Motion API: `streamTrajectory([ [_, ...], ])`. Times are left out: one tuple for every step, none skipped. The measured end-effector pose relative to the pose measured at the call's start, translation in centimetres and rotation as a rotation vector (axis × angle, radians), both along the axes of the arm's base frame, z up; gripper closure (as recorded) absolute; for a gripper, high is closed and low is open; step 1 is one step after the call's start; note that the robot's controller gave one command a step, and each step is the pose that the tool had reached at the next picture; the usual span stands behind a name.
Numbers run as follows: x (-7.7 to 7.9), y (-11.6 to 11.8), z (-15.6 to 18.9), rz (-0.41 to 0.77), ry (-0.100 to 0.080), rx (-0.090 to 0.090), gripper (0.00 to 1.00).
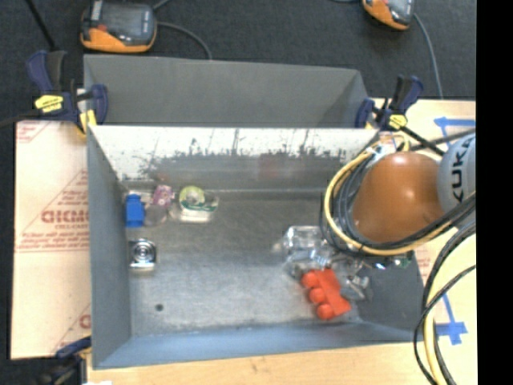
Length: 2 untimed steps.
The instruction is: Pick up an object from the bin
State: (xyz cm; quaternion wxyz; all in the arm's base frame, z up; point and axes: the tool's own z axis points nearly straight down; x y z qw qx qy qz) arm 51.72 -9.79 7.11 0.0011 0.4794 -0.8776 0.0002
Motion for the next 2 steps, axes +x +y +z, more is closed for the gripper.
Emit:
streamTrajectory([
  [-1.7, 1.7, 2.0, -0.126, -0.004, 0.003, 0.0],
  [2.3, -0.1, 0.1, 0.152, -0.004, 0.002, 0.0],
])
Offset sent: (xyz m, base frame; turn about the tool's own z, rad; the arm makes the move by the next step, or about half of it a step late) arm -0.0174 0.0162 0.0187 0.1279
